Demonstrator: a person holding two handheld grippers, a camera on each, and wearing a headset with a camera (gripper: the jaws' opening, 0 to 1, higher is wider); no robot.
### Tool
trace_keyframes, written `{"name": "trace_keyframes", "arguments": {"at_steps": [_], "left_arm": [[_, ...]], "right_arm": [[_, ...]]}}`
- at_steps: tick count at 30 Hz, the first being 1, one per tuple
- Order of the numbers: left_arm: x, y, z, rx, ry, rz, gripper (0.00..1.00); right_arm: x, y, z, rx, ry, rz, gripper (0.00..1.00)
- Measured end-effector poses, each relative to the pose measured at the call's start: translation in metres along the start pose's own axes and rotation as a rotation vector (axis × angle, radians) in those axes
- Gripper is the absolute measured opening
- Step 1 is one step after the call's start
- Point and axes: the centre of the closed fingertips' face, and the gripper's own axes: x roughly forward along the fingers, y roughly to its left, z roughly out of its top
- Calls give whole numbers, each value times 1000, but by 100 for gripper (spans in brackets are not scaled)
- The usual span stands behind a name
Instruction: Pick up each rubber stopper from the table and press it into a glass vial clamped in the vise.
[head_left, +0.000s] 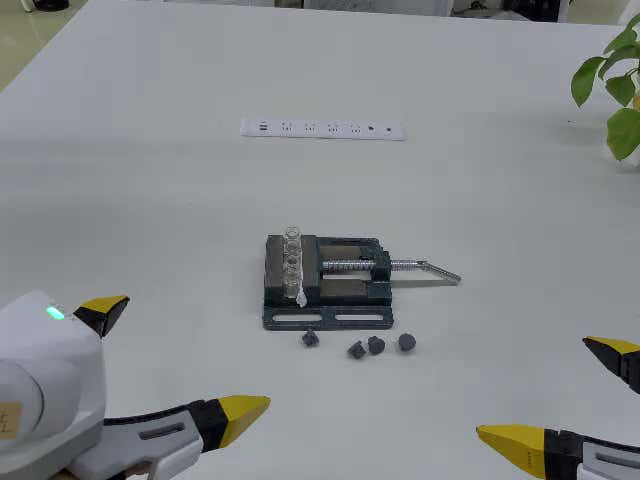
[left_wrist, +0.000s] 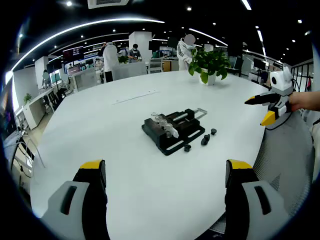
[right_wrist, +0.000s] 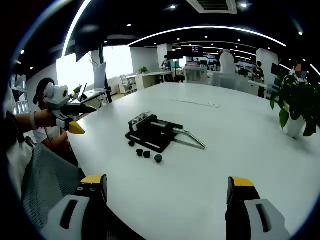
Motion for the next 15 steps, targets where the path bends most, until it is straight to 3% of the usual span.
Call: {"name": "trace_keyframes", "arguments": {"at_steps": [15], "left_arm": [[-2, -2, -7, -16, 9, 1, 99]], "right_arm": [[4, 9, 8, -20, -1, 26, 99]]}}
